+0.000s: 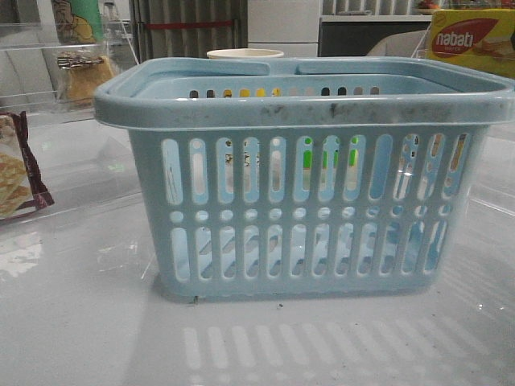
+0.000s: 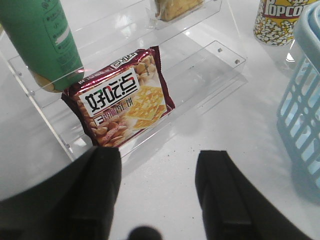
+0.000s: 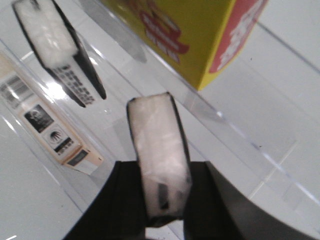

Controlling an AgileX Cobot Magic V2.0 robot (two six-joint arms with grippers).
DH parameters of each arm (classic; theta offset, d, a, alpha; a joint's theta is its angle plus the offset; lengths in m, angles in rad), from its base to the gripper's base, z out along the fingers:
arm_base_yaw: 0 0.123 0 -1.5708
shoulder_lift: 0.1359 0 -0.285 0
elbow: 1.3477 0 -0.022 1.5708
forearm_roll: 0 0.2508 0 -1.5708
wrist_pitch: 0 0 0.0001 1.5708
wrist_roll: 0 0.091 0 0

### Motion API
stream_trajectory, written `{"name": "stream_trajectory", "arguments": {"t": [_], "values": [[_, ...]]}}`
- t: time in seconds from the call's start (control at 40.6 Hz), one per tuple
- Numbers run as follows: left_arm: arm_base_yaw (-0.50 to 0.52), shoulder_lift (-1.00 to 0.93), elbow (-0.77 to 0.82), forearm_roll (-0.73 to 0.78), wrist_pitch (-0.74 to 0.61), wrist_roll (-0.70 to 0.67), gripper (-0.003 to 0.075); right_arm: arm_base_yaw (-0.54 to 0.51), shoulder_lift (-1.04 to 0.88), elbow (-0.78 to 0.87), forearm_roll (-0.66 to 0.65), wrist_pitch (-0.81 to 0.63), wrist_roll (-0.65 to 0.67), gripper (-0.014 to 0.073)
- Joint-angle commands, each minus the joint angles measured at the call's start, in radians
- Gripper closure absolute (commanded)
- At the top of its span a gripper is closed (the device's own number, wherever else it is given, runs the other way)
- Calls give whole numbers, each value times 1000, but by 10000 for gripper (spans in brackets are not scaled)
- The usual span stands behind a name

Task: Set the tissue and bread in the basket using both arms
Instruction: 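Carry the tissue pack over the basket and release it with the right gripper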

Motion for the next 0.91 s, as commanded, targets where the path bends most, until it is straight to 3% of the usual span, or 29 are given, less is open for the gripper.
{"name": "stream_trajectory", "arguments": {"t": [0.0,0.123,0.369,0.566,0.738,0.787,0.886], "values": [[1,-1,-28,-9,-80,1,321,25,-134,-37,2,-43,-9,400],[1,-1,-28,-9,-80,1,321,82,-229,-37,2,-20,-9,400],[1,-1,-28,-9,-81,1,321,310,-378,-36,2,48,-10,400],[1,-1,-28,-9,-81,1,321,505,-362,-15,2,102,-10,400],[1,-1,-28,-9,-81,1,321,607,-299,39,2,102,-10,391],[1,-1,-28,-9,-81,1,321,616,-280,45,2,102,-10,367],[1,-1,-28,-9,-81,1,321,620,-241,47,2,103,-10,215]]}}
